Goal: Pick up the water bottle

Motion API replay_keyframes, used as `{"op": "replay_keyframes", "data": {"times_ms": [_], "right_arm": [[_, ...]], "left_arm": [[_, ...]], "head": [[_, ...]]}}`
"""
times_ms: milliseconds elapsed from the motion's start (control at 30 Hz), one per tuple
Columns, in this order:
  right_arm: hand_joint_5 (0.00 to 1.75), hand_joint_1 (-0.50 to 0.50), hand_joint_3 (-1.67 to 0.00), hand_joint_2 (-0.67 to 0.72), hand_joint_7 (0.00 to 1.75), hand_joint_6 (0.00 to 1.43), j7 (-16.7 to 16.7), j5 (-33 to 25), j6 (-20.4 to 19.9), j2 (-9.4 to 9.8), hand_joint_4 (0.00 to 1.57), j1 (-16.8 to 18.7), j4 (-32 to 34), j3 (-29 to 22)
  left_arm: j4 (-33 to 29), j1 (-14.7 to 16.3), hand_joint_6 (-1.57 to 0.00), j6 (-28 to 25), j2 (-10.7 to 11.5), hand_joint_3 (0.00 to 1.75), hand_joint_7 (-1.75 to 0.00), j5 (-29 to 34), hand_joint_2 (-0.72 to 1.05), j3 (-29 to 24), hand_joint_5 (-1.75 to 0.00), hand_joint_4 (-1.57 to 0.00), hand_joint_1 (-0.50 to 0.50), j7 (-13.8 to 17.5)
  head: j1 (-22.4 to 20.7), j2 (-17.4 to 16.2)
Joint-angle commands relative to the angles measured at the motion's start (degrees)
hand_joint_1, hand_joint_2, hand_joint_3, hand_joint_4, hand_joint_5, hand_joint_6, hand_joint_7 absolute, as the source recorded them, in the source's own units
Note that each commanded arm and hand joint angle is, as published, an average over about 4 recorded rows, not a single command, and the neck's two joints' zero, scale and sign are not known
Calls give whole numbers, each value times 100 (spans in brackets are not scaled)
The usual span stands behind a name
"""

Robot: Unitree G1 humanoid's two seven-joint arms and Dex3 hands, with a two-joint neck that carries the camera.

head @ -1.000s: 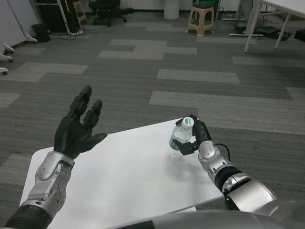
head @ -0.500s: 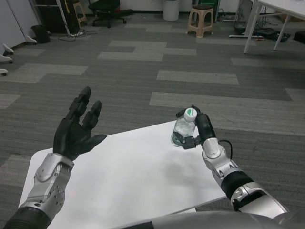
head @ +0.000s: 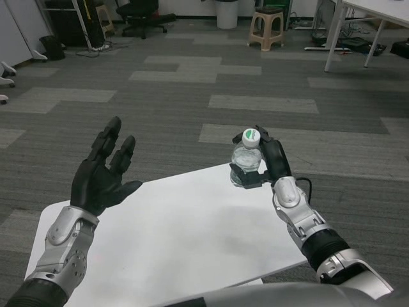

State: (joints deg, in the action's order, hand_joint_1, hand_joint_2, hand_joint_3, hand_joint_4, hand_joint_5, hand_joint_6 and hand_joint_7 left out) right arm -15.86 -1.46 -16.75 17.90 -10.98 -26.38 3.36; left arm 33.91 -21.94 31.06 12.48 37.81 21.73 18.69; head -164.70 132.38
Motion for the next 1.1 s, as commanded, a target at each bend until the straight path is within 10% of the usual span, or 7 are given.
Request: {"op": "replay_keyframes", "data": {"times_ms": [33,1100], "right_arm": [[155,-46,-151,-54,143,123,-14,-48,-100,65,131,-18,241,-31],[155,-46,-147,-54,147,123,-14,-92,-100,38,131,-27,326,95]], "left_arm": [[2,-12,0,-19,53,9,0,5,60,-20,0,0,-28,-5],[2,-10,0,-21,53,9,0,-2,60,-20,0,0,-28,-5]], "head": [[-3,8],[-11,-6]]}}
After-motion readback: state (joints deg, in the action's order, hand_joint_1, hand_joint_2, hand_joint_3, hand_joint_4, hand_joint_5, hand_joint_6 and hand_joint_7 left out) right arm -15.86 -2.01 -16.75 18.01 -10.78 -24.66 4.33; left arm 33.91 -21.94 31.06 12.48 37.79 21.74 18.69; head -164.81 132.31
